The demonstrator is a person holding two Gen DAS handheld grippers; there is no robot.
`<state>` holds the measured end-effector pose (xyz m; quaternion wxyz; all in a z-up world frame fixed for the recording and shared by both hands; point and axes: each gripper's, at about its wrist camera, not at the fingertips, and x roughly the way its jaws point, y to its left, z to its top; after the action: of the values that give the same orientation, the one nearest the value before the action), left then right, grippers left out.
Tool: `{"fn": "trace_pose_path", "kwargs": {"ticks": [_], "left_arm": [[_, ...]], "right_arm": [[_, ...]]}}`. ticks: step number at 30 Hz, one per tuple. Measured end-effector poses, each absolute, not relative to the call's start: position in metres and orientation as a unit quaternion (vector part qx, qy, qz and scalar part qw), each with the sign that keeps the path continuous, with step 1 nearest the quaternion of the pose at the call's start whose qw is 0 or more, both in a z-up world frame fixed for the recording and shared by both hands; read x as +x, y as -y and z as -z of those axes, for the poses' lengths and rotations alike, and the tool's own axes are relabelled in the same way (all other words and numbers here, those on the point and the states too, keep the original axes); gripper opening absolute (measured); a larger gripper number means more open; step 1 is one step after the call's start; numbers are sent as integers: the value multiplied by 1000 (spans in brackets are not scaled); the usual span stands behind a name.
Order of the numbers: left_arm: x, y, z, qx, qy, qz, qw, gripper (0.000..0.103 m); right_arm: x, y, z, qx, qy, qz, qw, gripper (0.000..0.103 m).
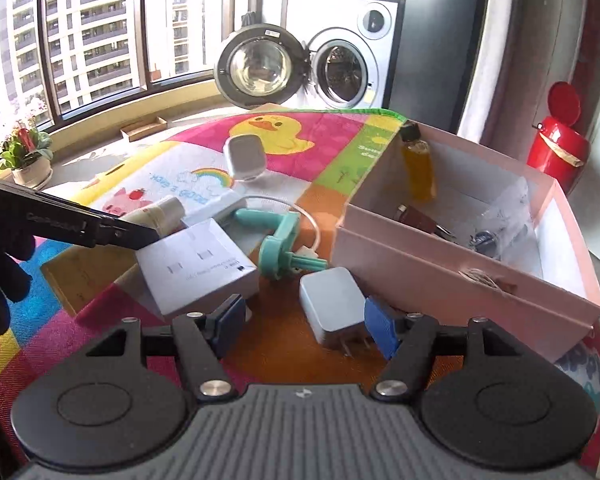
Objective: Organize rigid objects
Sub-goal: 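Grasp the white USB-C cable box with the right gripper, then place the lotion tube and the USB-C box into the pink box with both grippers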
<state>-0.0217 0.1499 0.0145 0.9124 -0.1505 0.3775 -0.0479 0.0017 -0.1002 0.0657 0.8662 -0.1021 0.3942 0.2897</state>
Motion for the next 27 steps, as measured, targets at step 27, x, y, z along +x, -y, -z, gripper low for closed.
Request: {"fn": "trace_pose_path", "kwargs": {"ticks": [27], "left_arm": [[-39, -118, -19, -41, -394, 146, 906, 29]], "right_arm": [[-29, 109, -87, -119, -408, -363, 829, 69]]}}
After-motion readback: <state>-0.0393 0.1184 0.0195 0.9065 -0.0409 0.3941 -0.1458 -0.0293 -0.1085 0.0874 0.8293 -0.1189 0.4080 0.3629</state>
